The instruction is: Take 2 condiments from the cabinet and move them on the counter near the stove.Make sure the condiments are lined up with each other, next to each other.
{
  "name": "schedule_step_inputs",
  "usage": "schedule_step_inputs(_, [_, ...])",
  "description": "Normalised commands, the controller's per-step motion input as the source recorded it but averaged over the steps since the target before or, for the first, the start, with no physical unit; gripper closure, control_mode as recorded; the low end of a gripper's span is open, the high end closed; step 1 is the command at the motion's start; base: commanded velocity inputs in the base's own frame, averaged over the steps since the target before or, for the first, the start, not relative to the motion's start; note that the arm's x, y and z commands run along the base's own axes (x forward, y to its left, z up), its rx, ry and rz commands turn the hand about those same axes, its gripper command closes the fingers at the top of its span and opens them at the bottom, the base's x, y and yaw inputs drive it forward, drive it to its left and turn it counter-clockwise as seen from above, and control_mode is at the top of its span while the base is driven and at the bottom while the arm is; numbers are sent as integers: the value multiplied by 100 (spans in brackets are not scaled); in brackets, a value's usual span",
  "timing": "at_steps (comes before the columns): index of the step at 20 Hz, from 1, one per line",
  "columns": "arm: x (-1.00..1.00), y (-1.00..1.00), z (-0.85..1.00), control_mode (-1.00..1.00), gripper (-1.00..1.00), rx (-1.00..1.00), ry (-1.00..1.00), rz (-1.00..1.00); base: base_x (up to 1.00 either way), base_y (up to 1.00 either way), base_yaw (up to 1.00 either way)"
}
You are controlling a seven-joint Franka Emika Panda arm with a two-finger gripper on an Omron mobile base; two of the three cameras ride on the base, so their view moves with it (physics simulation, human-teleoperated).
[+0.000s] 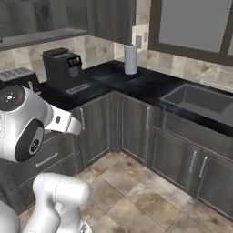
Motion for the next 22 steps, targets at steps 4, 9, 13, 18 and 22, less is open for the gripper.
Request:
schedule_step_inputs(4, [0,0,0,100,-100,0,0,0,18,0,70])
schedule_step_inputs(9, [0,0,0,100,-100,0,0,0,12,-25,64])
schedule_step_inputs(13, [0,0,0,100,-100,0,0,0,21,-53,56])
schedule_step_inputs(18, [0,0,0,100,-100,0,0,0,6,-75,47])
schedule_step_inputs(22, [0,0,0,100,-100,0,0,0,0,-78,37])
